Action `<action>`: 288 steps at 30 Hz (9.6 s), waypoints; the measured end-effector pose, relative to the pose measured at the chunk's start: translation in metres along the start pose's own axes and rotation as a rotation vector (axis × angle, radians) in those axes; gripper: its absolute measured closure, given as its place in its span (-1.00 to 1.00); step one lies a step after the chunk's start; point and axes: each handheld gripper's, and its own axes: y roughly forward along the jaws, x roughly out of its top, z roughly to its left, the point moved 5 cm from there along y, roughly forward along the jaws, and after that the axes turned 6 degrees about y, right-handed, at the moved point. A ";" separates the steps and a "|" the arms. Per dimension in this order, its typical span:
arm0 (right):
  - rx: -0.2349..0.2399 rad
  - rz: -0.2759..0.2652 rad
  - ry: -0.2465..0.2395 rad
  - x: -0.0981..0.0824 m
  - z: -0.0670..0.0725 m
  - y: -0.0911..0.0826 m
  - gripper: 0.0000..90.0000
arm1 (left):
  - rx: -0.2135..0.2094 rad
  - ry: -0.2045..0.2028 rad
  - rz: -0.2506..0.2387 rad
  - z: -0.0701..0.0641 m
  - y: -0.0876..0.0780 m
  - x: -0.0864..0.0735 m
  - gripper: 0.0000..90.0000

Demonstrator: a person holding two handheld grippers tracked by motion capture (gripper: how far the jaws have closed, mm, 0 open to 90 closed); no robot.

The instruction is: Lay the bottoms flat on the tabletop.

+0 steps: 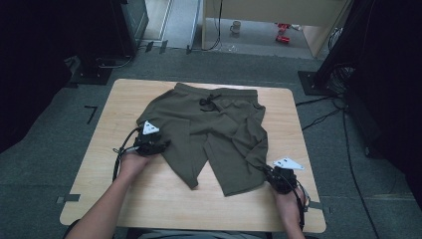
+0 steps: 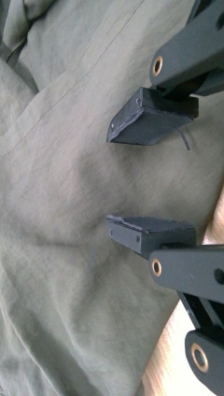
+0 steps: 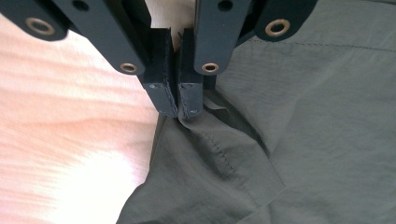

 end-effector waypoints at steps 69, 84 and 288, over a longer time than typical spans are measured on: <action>0.114 0.022 -0.037 -0.015 -0.021 -0.033 0.69 | -0.014 -0.039 -0.058 0.001 -0.004 0.011 0.14; 0.145 -0.087 -0.077 0.045 0.002 -0.017 0.39 | -0.011 0.040 -0.025 -0.003 0.031 0.060 0.06; 0.137 -0.001 -0.132 0.026 0.005 0.037 -0.38 | -0.033 -0.024 -0.045 -0.009 -0.052 -0.050 -0.07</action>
